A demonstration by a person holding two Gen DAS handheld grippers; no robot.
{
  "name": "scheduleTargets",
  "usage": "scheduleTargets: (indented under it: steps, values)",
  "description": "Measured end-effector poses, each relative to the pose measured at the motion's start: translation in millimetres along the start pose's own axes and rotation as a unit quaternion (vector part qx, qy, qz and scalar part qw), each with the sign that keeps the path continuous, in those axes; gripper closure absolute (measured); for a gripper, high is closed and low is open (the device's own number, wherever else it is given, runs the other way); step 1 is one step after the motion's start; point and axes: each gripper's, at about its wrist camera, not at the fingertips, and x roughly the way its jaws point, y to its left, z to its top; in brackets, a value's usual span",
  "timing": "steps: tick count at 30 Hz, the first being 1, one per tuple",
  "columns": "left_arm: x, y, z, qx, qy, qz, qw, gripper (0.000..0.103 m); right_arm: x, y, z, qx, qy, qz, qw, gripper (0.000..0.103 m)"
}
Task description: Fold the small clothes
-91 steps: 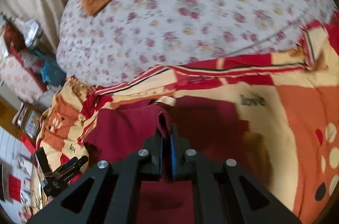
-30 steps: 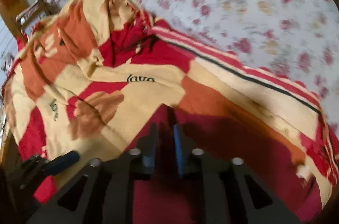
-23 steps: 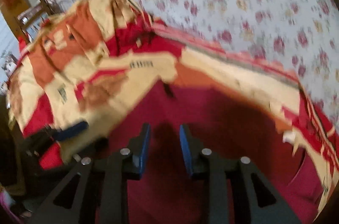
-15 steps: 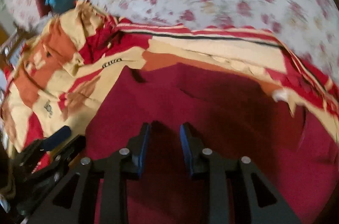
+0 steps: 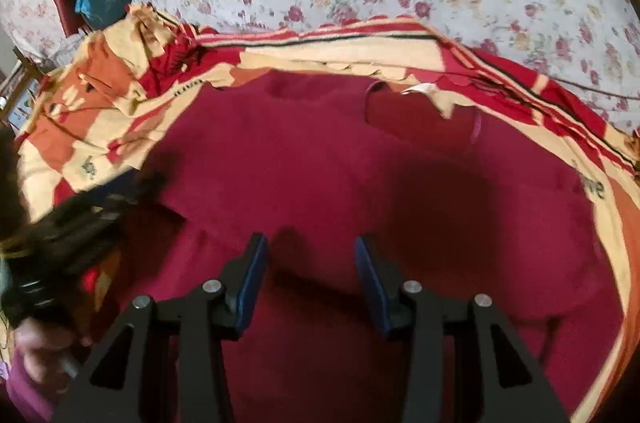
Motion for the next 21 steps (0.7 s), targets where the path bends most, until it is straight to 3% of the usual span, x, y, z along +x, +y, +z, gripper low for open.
scheduleTargets:
  steps: [2, 7, 11, 17, 21]
  values:
    - [-2.9, 0.5, 0.3, -0.001, -0.001, -0.001, 1.0000, 0.079, -24.3, -17.5, -9.0, 0.010, -0.012, -0.016, 1.000, 0.043]
    - [-11.5, 0.1, -1.2, -0.002, -0.012, 0.000, 0.9999, 0.079, -82.8, -72.2, -44.4, 0.059, -0.029, -0.048, 0.997, 0.042]
    - [-23.2, -1.2, 0.1, -0.004, -0.032, -0.003, 0.9995, 0.079, -108.4, -94.5, -74.4, 0.089, -0.033, -0.042, 0.995, 0.042]
    - [-33.1, 1.0, -1.4, -0.008, -0.050, -0.003, 0.9987, 0.079, -107.8, -83.0, -99.9, 0.082, -0.008, -0.017, 0.996, 0.042]
    - [-35.9, 5.0, -3.6, -0.018, -0.052, 0.003, 0.9985, 0.079, -107.1, -58.5, -103.5, 0.051, -0.009, -0.045, 0.998, 0.042]
